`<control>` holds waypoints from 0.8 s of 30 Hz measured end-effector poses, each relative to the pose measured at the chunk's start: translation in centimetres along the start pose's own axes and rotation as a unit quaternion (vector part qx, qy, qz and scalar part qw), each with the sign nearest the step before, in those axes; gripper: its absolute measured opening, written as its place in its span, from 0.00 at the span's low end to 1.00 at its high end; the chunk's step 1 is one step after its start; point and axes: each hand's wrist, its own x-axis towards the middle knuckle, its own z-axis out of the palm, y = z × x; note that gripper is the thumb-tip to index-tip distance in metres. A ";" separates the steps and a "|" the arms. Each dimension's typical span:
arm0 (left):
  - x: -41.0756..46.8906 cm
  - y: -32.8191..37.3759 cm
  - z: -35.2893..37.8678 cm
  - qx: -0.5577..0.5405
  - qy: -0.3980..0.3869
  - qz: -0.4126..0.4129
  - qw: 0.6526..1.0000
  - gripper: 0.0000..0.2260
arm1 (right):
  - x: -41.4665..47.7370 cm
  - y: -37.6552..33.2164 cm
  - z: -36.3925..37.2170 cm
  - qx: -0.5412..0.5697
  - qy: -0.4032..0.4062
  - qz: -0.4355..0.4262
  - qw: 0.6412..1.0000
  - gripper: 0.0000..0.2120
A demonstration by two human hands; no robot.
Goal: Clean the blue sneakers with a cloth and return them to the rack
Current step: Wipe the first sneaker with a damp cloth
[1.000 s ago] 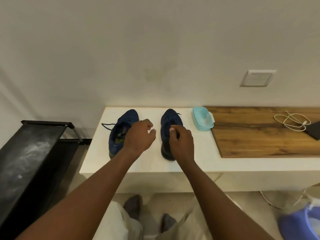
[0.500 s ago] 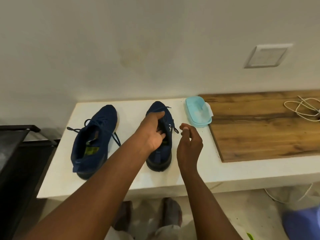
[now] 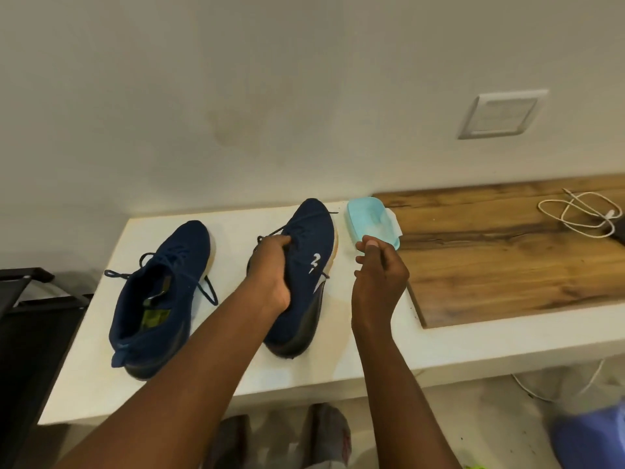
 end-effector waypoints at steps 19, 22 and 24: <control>-1.1 1.2 -3.0 -0.136 -0.164 -0.064 0.975 0.20 | 11.0 1.0 -1.9 -0.215 -0.024 -0.092 0.972 0.13; -1.1 0.7 -3.4 -0.156 -0.180 -0.085 0.968 0.21 | 12.9 1.4 -1.4 -0.300 -0.038 -0.089 0.949 0.18; -1.0 0.6 -3.6 -0.164 -0.185 -0.097 0.964 0.24 | 14.0 1.8 -0.8 -0.359 -0.057 -0.057 0.930 0.26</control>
